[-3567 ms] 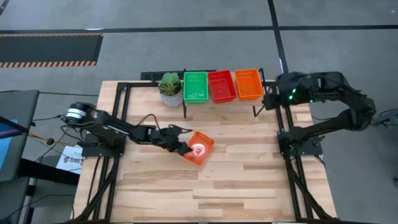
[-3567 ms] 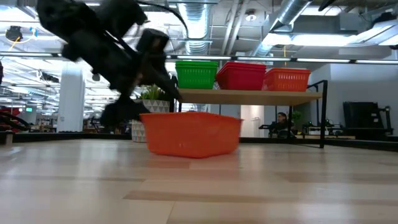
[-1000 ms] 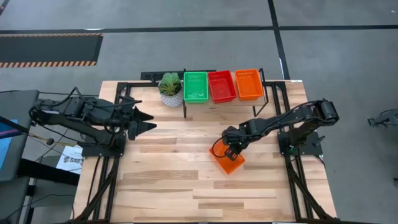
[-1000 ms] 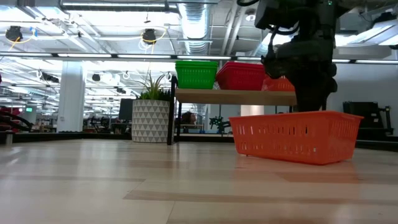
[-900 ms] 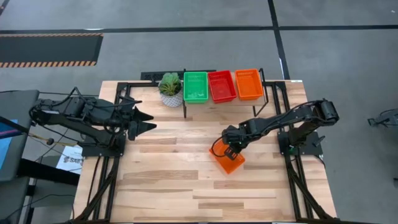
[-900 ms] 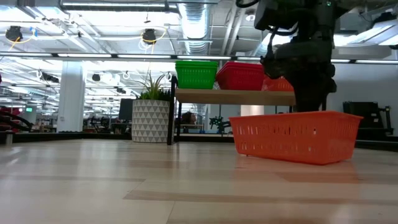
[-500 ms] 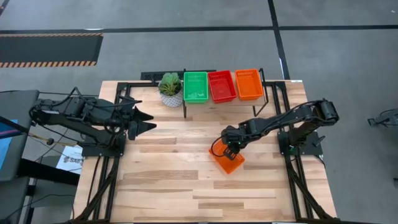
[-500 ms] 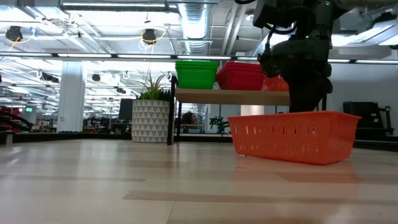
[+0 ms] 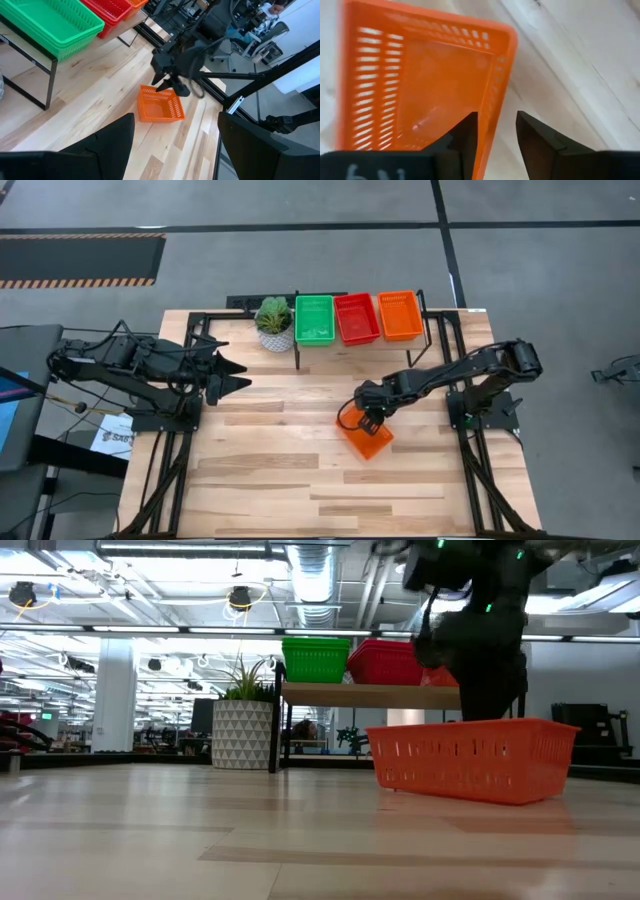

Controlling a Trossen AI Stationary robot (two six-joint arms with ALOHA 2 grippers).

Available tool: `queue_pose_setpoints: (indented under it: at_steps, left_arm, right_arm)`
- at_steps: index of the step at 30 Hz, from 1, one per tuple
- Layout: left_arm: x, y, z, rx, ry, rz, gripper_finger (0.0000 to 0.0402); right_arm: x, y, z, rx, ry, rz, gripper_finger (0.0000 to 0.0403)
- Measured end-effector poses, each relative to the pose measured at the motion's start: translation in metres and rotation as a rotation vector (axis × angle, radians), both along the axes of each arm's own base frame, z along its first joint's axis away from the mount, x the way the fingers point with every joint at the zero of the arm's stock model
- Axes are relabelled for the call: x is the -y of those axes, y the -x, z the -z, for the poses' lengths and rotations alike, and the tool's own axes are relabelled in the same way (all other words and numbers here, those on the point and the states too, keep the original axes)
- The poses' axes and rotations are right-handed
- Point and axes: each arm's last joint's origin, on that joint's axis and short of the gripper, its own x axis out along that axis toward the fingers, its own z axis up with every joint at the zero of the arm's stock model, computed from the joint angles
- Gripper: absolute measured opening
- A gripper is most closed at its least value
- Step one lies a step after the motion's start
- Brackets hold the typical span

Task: Stack baskets on shelf by color
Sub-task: Stack the orange bin on top of the orange bins on the shelf

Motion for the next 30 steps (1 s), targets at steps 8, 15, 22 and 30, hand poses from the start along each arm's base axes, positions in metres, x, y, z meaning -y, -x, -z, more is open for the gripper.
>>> queue_pose_setpoints:
  at_steps: [8, 15, 22, 30]
  left_arm:
    - [0.000, 0.001, 0.001, -0.010, 0.002, -0.002, 0.0274]
    - [0.000, 0.001, 0.001, -0.016, 0.002, -0.003, 0.0274]
    - [0.000, 0.001, 0.002, -0.019, 0.002, -0.003, 0.0274]
    - [0.000, 0.001, 0.002, -0.019, 0.002, -0.003, 0.0274]
  right_arm:
    - [-0.001, -0.007, 0.024, -0.087, -0.026, -0.021, 0.0151]
    - [-0.001, -0.006, 0.028, -0.125, -0.053, 0.007, 0.0049]
    - [-0.001, 0.006, -0.001, -0.060, -0.108, 0.040, 0.0006]
    - [0.023, 0.040, -0.104, 0.194, -0.190, 0.155, 0.0005]
